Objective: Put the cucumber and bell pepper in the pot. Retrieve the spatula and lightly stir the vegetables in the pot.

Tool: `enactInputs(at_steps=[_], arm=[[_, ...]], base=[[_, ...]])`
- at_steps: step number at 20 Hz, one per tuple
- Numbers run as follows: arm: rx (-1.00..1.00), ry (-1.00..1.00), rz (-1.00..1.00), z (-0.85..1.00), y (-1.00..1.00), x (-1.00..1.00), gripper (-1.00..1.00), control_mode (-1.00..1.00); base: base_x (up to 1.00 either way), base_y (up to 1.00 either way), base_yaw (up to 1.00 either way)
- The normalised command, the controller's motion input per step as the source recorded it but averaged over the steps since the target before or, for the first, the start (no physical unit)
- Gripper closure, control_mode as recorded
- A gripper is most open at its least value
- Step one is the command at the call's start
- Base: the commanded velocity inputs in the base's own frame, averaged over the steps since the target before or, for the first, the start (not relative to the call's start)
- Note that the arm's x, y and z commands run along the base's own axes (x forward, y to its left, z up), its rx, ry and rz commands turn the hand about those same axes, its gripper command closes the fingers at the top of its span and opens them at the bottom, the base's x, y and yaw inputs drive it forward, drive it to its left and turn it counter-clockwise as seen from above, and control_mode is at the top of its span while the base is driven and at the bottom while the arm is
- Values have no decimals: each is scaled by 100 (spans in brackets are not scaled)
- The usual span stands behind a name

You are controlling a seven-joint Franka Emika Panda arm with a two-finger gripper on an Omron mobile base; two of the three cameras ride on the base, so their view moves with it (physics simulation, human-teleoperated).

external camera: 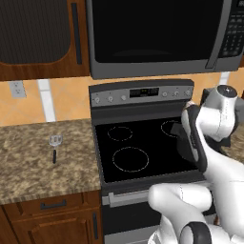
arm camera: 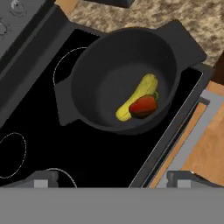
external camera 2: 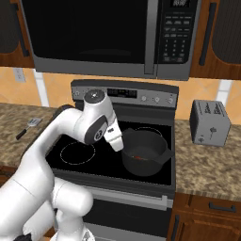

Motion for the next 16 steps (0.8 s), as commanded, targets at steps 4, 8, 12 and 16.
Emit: enactInputs(at_steps=[4,8,12,16], arm=[[0,12,39,3,100,-18,-100,-100],[-2,14,34,0,100,2,-100,-100],[-11,7,25,0,100,18,-100,-100],[-20,2,17,-2,100,42,-100,-100]], base=[[0,0,0],[0,0,0],[0,0,0],[0,0,0]])
